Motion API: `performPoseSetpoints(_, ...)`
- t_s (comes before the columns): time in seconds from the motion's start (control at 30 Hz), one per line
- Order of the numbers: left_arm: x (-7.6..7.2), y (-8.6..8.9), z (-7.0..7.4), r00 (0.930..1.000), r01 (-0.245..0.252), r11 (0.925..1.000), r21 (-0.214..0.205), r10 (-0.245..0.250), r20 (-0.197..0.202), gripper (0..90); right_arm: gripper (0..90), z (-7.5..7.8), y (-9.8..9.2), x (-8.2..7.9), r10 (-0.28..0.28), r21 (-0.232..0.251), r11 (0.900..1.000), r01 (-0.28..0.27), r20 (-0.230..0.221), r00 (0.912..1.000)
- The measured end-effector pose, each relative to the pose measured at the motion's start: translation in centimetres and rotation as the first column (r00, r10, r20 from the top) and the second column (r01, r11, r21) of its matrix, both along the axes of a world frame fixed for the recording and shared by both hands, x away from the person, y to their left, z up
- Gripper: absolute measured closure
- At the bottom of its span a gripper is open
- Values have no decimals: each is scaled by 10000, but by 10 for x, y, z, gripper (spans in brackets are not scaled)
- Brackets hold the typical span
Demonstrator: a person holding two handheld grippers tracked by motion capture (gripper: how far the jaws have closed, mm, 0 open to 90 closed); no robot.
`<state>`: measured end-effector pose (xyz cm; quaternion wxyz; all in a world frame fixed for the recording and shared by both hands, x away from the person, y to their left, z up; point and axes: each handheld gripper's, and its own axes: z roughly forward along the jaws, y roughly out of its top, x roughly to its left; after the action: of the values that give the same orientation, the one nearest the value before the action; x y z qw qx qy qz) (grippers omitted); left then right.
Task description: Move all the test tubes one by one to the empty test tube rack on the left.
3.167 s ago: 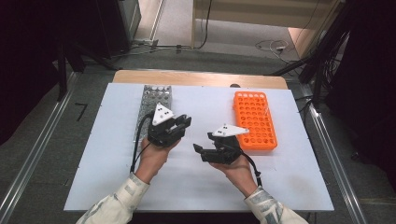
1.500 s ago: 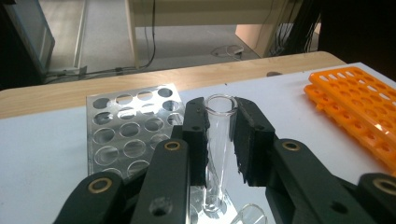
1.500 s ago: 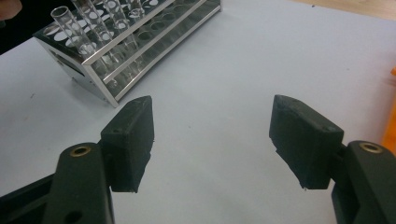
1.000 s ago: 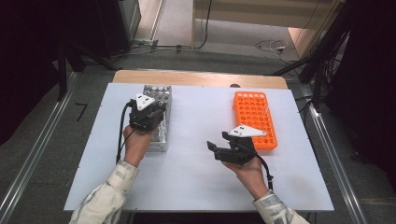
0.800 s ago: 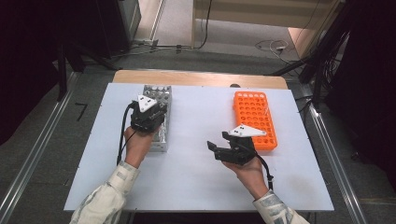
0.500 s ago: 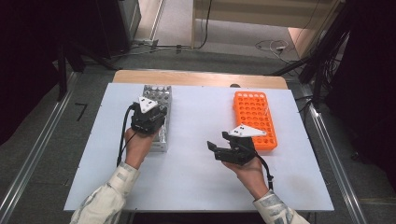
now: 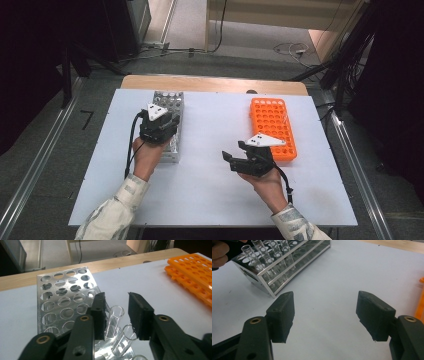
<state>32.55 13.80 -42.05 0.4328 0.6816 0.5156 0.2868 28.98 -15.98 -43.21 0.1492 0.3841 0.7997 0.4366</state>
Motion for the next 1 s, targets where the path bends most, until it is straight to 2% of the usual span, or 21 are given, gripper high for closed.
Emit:
performPoseSetpoints(0.13, -2, 1, 3, 9998, 37, 9997, -223, -32, 218, 577, 296, 1, -1, 0, -29, 10, 10000, 29, 18, 10000)
performPoseSetpoints(0.27, -4, 2, 5, 9991, -176, 9989, -441, 193, 376, 425, 293, 1, -2, 1, -86, 7, 10000, 86, 21, 10000)
performPoseSetpoints(0.4, -3, 6, 6, 9988, -404, 9961, -785, 424, 244, 272, 273, 0, -5, 3, -182, 11, 9998, 181, 29, 9998)
performPoseSetpoints(0.47, -2, 7, 6, 9987, -477, 9947, -916, 494, 160, 238, 270, 0, -8, 5, -285, -5, 9996, 285, 39, 9996)
performPoseSetpoints(0.63, -2, 9, 7, 9980, -600, 9938, -939, 614, 128, 205, 257, 1, -16, 10, -583, 56, 9983, 583, 35, 9983)
performPoseSetpoints(0.9, -3, 11, 8, 9965, -766, 9923, -971, 793, 245, 204, 248, 2, -36, 21, -1286, 180, 9915, 1285, 26, 9917)
performPoseSetpoints(1.0, -5, 11, 9, 9964, -772, 9924, -957, 801, 269, 203, 246, 1, -43, 24, -1615, -79, 9868, 1616, 174, 9867)
